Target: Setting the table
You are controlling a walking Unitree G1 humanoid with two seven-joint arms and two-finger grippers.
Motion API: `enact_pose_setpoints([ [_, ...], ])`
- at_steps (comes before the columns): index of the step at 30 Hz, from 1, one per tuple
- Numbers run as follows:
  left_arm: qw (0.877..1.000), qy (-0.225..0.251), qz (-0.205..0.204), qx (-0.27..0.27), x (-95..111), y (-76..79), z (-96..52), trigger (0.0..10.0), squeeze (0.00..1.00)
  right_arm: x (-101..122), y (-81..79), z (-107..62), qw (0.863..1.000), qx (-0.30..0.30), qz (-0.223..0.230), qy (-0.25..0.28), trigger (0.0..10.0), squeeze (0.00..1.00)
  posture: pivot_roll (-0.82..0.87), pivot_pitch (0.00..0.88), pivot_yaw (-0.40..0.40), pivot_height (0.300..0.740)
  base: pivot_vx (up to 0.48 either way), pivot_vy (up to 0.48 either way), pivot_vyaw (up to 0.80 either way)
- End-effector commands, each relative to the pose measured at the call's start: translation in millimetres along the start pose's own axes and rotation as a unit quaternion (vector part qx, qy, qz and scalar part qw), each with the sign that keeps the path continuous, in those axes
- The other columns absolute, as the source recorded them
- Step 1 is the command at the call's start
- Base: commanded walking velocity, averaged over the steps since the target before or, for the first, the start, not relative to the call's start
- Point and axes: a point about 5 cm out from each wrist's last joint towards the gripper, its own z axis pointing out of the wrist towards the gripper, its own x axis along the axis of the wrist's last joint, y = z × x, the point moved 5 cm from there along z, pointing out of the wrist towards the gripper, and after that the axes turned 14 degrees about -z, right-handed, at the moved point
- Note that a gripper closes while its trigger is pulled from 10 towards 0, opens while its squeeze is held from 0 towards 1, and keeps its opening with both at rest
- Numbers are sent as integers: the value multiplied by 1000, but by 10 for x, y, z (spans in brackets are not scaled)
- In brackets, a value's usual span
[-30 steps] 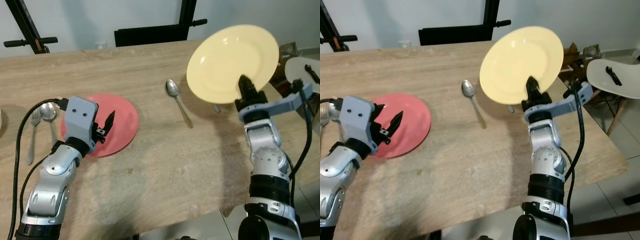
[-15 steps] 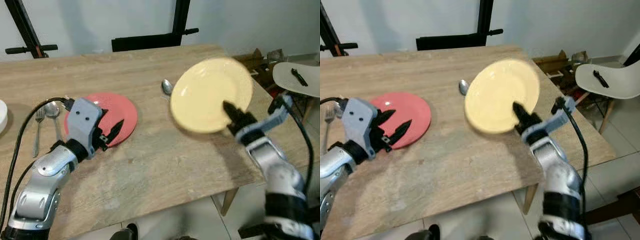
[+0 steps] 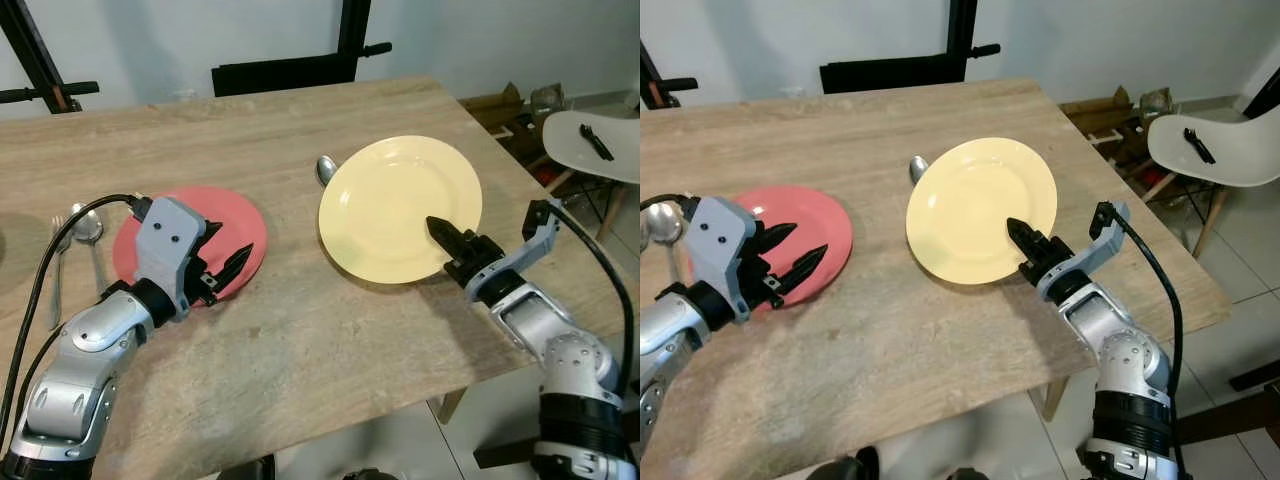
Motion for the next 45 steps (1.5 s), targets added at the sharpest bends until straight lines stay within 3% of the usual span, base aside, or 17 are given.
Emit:
enact_pose_setpoints([
  [1,1000,-5,2,-2,-4,6,-25,10000,0,-95,59,-75,1000,-13,6,-17,10000,0,2,79,9,740,0,0,0],
  [4,1000,-19,0,-5,-84,15,-63,10000,0,-249,175,-896,996,-76,-29,-24,10000,0,-22,100,21,740,0,0,0],
  [8,1000,-22,0,-13,-99,36,-43,10000,0,-297,235,-941,994,-92,-50,-27,10000,0,-36,102,35,740,0,0,0],
  [9,999,-27,-2,-41,-94,116,17,10000,0,-378,278,-879,991,-105,-73,-28,10000,0,-40,99,46,740,0,0,0],
  [11,998,-28,-3,-52,-90,145,34,10000,0,-403,282,-851,991,-107,-79,-28,10000,0,-40,99,46,740,0,0,0],
  [16,996,-29,9,-80,-38,193,99,10000,0,-550,236,-706,994,-98,-33,-31,10000,0,-39,91,56,740,0,0,0],
  [22,996,-28,8,-79,-38,192,104,10000,0,-604,167,-700,995,-85,-25,-41,10000,0,-38,89,56,740,0,0,0],
  [23,996,-29,8,-79,-41,191,103,10000,0,-605,169,-704,995,-84,-33,-41,10000,1000,-38,90,53,740,0,0,0],
  [31,996,-31,6,-80,-57,192,100,10000,0,-541,176,-712,995,-84,-48,-24,10000,1000,-41,92,54,740,0,0,0],
  [32,996,-32,5,-81,-63,195,101,10000,0,-389,168,-732,994,-83,-70,2,10000,0,-43,92,55,740,0,0,0],
  [39,996,-33,4,-82,-71,190,109,10000,0,-91,123,-786,990,-76,-106,47,10000,0,-48,91,56,740,0,0,0],
  [40,996,-33,4,-81,-73,188,113,10000,0,30,31,-821,989,-51,-128,55,10000,0,-49,91,56,740,0,0,0],
  [44,996,-33,3,-81,-76,184,113,10000,0,128,-73,-861,985,-25,-160,54,10000,0,-50,91,57,740,0,0,0],
  [45,996,-34,3,-82,-81,183,118,10000,0,194,-129,-902,979,-10,-196,48,10000,0,-57,87,58,740,0,0,0],
])
